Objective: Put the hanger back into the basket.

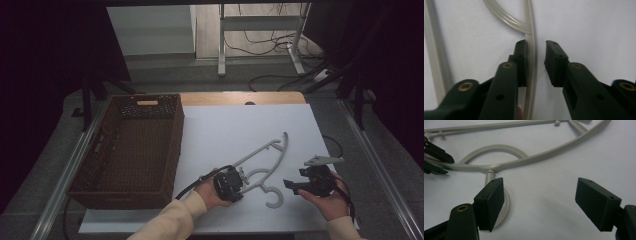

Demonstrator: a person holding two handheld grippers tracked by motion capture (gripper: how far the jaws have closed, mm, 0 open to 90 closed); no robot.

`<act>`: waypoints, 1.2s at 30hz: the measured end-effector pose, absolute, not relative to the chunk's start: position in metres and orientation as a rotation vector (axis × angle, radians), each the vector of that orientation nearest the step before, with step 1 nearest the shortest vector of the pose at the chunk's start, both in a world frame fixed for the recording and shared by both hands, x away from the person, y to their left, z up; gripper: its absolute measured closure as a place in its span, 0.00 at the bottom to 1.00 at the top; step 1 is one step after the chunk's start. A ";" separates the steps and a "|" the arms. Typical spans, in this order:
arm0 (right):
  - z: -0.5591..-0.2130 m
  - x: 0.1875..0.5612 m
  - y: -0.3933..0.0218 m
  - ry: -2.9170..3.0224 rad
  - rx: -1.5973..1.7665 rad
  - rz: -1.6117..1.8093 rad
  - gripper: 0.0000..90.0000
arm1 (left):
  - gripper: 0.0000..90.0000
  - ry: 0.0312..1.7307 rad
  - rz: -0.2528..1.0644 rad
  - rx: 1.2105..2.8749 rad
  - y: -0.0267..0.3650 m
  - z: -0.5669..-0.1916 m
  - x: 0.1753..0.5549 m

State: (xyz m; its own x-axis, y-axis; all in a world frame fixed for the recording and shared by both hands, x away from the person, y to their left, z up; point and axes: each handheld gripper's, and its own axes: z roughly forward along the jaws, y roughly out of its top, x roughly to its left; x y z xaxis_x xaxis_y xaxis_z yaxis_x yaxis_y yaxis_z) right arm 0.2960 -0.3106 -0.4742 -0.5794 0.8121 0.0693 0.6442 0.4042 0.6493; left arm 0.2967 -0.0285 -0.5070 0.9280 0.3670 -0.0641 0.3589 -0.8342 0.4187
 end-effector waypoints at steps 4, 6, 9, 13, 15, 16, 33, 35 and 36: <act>-0.474 0.296 -0.311 2.404 1.276 0.939 0.26 | 0.90 0.550 0.009 2.645 -0.029 -0.507 0.298; -0.474 0.296 -0.311 2.404 1.276 0.938 0.26 | 0.91 0.557 0.003 2.645 -0.029 -0.507 0.298; -0.474 0.296 -0.311 2.403 1.281 0.938 0.26 | 0.91 0.562 0.004 2.649 -0.029 -0.507 0.298; -0.472 0.296 -0.314 2.374 1.274 0.941 0.27 | 0.91 0.578 -0.014 2.651 -0.030 -0.506 0.300; -0.464 0.295 -0.325 2.270 1.320 0.986 0.29 | 0.91 0.581 -0.020 2.646 -0.029 -0.505 0.301; -0.464 0.295 -0.325 2.270 1.320 0.986 0.29 | 0.91 0.581 -0.020 2.646 -0.029 -0.505 0.301; -0.463 0.297 -0.355 2.100 1.468 1.023 0.29 | 0.91 0.605 -0.084 2.430 -0.006 -0.457 0.311; -0.463 0.296 -0.357 2.088 1.477 1.024 0.29 | 0.91 0.599 -0.070 2.411 -0.002 -0.450 0.312; -0.463 0.296 -0.357 2.088 1.477 1.024 0.29 | 0.91 0.599 -0.070 2.411 -0.002 -0.450 0.312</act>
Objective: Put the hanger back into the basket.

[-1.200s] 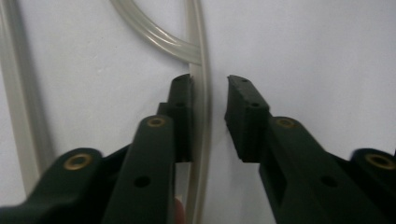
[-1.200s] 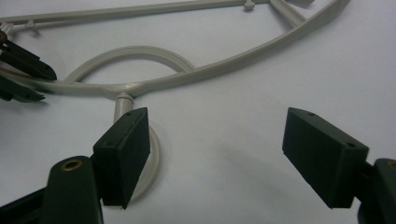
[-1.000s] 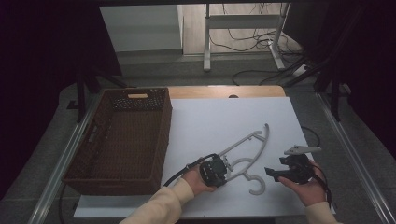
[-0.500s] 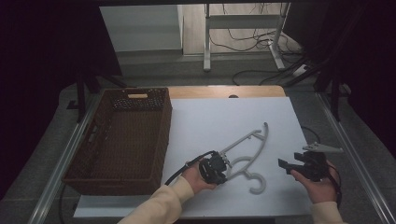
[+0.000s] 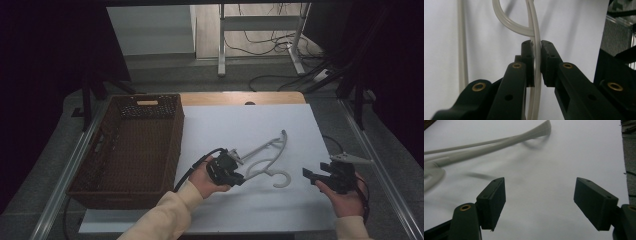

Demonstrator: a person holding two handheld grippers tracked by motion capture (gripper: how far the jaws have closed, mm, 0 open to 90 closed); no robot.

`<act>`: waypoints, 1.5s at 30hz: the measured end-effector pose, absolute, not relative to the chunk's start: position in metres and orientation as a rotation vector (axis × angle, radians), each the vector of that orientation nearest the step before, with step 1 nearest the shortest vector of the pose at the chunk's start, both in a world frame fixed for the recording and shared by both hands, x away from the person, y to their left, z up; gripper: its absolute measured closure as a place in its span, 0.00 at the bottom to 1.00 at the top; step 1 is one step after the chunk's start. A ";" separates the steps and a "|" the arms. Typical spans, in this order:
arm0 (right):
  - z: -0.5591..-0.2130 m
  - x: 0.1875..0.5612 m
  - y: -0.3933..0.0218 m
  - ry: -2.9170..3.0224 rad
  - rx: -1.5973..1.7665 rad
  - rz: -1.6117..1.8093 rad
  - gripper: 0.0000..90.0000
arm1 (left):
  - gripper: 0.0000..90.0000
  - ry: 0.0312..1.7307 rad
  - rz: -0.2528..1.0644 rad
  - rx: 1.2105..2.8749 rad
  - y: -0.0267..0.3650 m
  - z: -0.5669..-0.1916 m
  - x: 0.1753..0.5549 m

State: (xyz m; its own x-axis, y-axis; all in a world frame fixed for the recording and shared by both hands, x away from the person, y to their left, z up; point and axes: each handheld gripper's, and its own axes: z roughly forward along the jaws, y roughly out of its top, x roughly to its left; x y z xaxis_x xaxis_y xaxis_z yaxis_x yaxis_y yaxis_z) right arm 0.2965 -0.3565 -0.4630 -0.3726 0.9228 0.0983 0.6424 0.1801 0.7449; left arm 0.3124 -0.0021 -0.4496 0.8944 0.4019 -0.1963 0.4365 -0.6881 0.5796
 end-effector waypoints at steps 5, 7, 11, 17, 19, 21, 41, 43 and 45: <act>-0.463 0.297 -0.360 2.072 1.488 1.025 0.29 | 0.91 0.595 -0.054 2.393 0.003 -0.438 0.313; -0.463 0.297 -0.359 2.076 1.487 1.025 0.29 | 0.91 0.595 -0.056 2.392 0.004 -0.437 0.313; -0.463 0.297 -0.358 2.082 1.484 1.023 0.29 | 0.91 0.598 -0.057 2.386 0.004 -0.436 0.314; -0.463 0.297 -0.359 2.076 1.484 1.026 0.29 | 0.91 0.620 -0.048 2.301 0.014 -0.414 0.321; -0.463 0.297 -0.360 2.071 1.486 1.023 0.29 | 0.91 0.629 -0.031 2.274 0.019 -0.403 0.324; -0.463 0.297 -0.360 2.069 1.484 1.025 0.29 | 0.91 0.634 -0.013 2.243 0.025 -0.392 0.326; -0.462 0.296 -0.358 2.065 1.484 1.028 0.29 | 0.91 0.672 0.115 2.042 0.093 -0.319 0.323; -0.462 0.296 -0.358 2.065 1.485 1.027 0.29 | 0.91 0.680 0.134 2.032 0.102 -0.314 0.319; -0.463 0.296 -0.358 2.067 1.486 1.027 0.29 | 0.91 0.686 0.149 2.027 0.109 -0.311 0.317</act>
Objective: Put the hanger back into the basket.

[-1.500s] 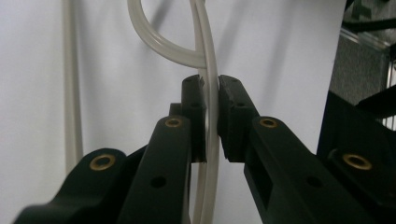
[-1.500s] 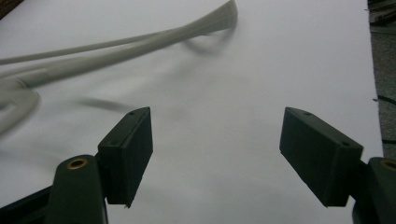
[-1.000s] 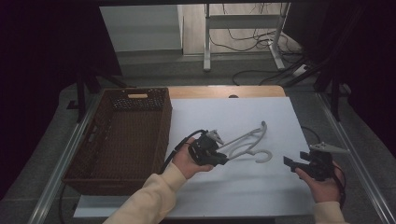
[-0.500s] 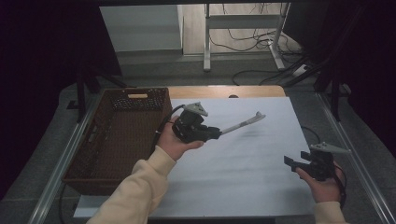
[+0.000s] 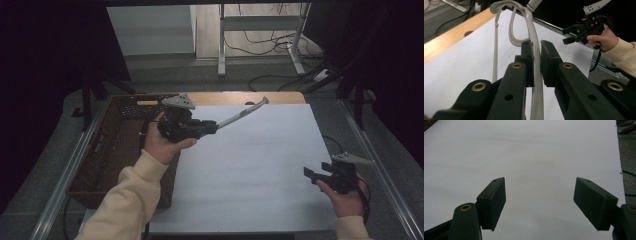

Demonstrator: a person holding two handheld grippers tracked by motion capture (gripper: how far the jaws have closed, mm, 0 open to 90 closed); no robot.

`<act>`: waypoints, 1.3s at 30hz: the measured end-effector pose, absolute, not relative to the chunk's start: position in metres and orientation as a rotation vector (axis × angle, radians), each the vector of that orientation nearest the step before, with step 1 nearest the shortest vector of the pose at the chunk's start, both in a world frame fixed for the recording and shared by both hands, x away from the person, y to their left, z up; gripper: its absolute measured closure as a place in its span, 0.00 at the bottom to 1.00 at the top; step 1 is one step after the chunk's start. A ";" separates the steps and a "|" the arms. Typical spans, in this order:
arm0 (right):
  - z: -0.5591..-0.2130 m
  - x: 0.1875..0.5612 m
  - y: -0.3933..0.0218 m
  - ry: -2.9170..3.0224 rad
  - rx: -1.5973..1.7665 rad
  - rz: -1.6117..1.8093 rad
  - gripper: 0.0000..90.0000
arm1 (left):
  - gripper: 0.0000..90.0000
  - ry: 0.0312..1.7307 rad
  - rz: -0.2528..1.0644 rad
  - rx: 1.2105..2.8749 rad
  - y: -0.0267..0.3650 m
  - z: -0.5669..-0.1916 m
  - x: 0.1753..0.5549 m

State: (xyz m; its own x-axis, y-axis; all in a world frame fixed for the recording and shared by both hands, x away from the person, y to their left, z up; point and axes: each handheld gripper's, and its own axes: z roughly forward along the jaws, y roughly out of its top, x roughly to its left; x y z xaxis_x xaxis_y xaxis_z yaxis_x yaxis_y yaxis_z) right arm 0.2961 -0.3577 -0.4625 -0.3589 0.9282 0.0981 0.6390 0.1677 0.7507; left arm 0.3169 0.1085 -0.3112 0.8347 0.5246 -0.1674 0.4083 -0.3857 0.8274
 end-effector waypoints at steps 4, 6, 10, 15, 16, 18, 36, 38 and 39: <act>-0.462 0.296 -0.357 2.068 1.483 1.023 0.29 | 0.91 0.696 0.168 2.006 0.124 -0.308 0.312; -0.462 0.296 -0.356 2.069 1.484 1.025 0.29 | 0.91 0.698 0.170 2.003 0.127 -0.308 0.311; -0.462 0.296 -0.356 2.068 1.483 1.024 0.29 | 0.91 0.712 0.191 1.994 0.139 -0.307 0.307; -0.463 0.296 -0.356 2.070 1.483 1.017 0.29 | 0.91 0.733 0.212 1.960 0.157 -0.305 0.302; -0.463 0.296 -0.356 2.070 1.483 1.017 0.29 | 0.91 0.733 0.212 1.960 0.157 -0.305 0.302; -0.463 0.296 -0.356 2.071 1.477 1.014 0.29 | 0.91 0.740 0.220 1.947 0.163 -0.304 0.300; -0.463 0.297 -0.356 2.063 1.484 1.018 0.29 | 0.91 0.819 0.267 1.881 0.212 -0.307 0.291; -0.464 0.297 -0.356 2.063 1.484 1.015 0.29 | 0.91 0.828 0.270 1.878 0.217 -0.307 0.289; -0.464 0.297 -0.356 2.063 1.484 1.015 0.29 | 0.91 0.831 0.272 1.877 0.220 -0.307 0.289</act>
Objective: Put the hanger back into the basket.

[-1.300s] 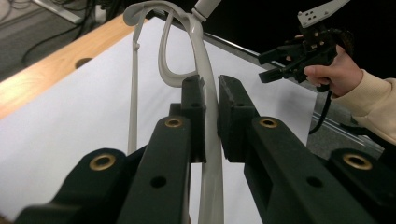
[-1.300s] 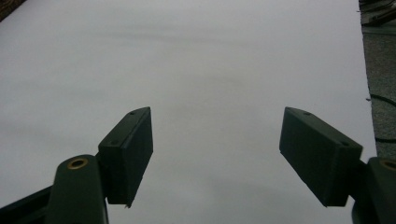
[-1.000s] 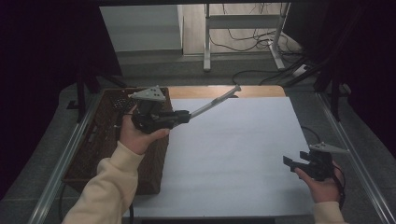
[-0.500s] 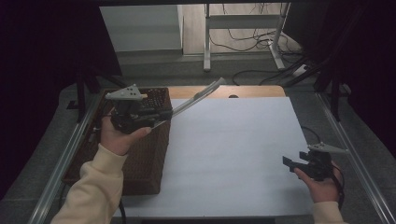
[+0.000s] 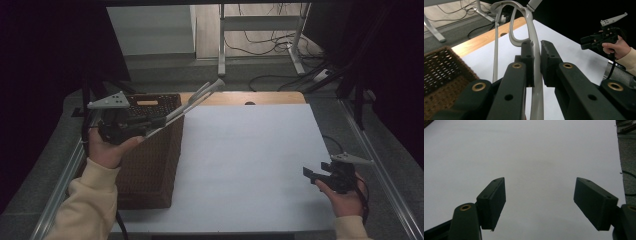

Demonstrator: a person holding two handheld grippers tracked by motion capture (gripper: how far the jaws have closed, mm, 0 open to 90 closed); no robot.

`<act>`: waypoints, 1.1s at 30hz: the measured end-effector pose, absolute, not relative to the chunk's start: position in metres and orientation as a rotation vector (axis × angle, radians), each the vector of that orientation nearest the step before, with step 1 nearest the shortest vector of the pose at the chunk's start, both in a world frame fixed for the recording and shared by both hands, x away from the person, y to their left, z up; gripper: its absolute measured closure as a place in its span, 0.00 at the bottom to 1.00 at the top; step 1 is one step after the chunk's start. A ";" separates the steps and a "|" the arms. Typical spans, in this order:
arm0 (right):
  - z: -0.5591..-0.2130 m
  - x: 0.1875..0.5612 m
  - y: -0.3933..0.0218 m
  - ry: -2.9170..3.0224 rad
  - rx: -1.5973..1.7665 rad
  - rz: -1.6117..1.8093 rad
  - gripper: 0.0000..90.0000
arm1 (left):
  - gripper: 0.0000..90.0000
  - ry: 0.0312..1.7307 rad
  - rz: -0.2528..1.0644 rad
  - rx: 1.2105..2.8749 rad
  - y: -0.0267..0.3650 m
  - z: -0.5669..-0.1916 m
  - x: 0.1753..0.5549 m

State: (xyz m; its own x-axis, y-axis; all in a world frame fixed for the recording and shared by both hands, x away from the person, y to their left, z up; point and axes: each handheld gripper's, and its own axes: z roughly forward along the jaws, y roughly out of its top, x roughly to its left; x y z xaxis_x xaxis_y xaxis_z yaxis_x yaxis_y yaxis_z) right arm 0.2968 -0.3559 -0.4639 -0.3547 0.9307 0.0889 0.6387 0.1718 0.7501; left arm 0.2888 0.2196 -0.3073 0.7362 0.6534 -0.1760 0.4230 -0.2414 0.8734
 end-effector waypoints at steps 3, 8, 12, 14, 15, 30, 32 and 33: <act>-0.464 0.297 -0.355 2.067 1.482 1.013 0.29 | 0.91 0.842 0.279 1.868 0.229 -0.307 0.286; -0.465 0.297 -0.354 2.068 1.483 1.008 0.29 | 0.91 0.860 0.284 1.841 0.246 -0.309 0.282; -0.465 0.297 -0.354 2.068 1.483 1.001 0.29 | 0.91 0.888 0.290 1.829 0.262 -0.311 0.277; -0.465 0.297 -0.354 2.069 1.484 1.001 0.29 | 0.91 0.894 0.291 1.826 0.266 -0.312 0.277; -0.465 0.297 -0.353 2.070 1.484 0.999 0.29 | 0.91 0.900 0.290 1.819 0.269 -0.313 0.276; -0.466 0.297 -0.353 2.073 1.488 0.988 0.29 | 0.91 0.994 0.298 1.779 0.315 -0.329 0.261; -0.466 0.297 -0.353 2.071 1.491 0.990 0.29 | 0.91 1.002 0.294 1.780 0.320 -0.333 0.260; -0.466 0.297 -0.353 2.070 1.491 0.990 0.29 | 0.91 1.007 0.289 1.779 0.322 -0.335 0.259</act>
